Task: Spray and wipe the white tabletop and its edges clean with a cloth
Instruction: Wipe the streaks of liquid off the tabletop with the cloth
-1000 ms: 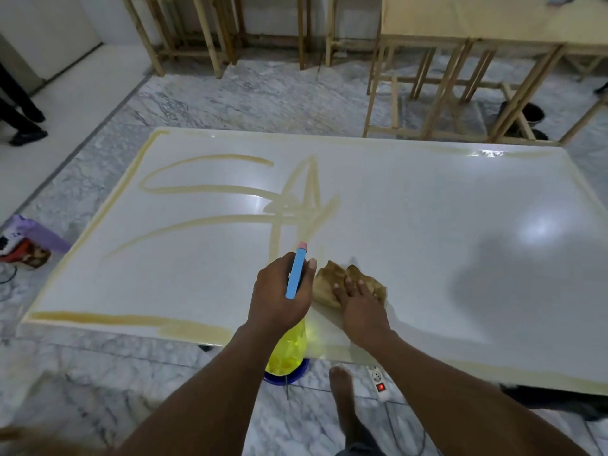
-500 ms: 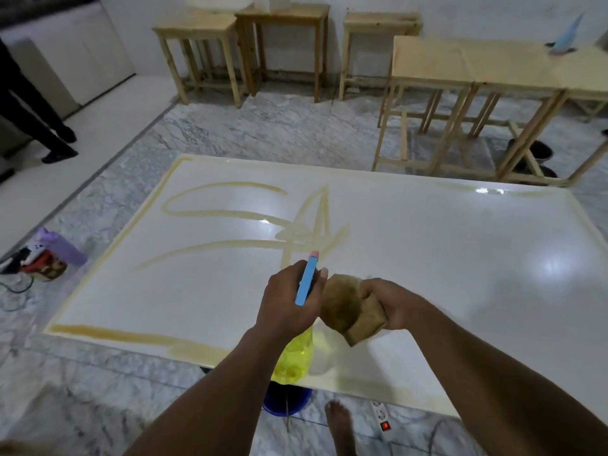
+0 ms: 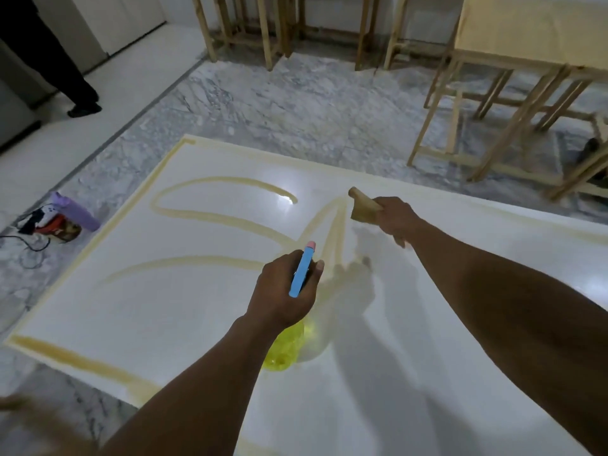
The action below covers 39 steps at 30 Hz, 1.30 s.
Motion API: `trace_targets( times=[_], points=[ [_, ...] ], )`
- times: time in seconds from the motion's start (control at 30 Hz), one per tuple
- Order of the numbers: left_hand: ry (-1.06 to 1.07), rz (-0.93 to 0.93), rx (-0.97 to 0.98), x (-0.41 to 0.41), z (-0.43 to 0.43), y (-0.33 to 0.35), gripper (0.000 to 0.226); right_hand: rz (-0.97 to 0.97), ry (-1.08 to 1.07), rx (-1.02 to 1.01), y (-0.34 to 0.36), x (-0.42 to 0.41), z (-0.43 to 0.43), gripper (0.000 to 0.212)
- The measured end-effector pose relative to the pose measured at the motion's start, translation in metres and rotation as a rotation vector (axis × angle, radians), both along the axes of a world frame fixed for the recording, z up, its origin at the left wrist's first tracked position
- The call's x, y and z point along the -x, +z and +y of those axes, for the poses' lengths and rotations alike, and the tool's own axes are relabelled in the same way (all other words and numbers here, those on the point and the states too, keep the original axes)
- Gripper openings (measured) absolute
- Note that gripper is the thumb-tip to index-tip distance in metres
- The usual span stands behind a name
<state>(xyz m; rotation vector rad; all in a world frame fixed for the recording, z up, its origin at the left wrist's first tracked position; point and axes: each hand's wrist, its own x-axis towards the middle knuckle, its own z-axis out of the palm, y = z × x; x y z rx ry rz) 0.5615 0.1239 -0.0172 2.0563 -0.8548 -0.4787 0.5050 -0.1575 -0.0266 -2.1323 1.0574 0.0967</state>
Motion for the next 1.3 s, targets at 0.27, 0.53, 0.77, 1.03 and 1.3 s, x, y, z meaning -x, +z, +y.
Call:
trace_targets(
  times=[0.27, 0.53, 0.77, 1.03, 1.3],
  points=[
    [0.063, -0.039, 0.005, -0.025, -0.005, 0.002, 0.036, 0.182, 0.306, 0.338, -0.091, -0.017, -0.017, 0.047],
    [0.074, -0.019, 0.003, -0.017, 0.023, -0.012, 0.034, 0.134, 0.297, 0.32, -0.139, -0.003, 0.025, 0.047],
    [0.024, -0.047, 0.02, -0.004, 0.068, -0.005, 0.034, 0.042, 0.353, 0.174, -0.14, 0.047, 0.147, 0.051],
    [-0.027, -0.033, 0.05, 0.023, 0.168, -0.002, 0.033, -0.013, 0.393, 0.152, -0.138, 0.116, 0.328, 0.056],
    [-0.023, -0.012, 0.059, 0.025, 0.217, 0.002, 0.033, -0.215, -0.339, -0.545, -0.063, 0.106, 0.33, 0.023]
  ],
)
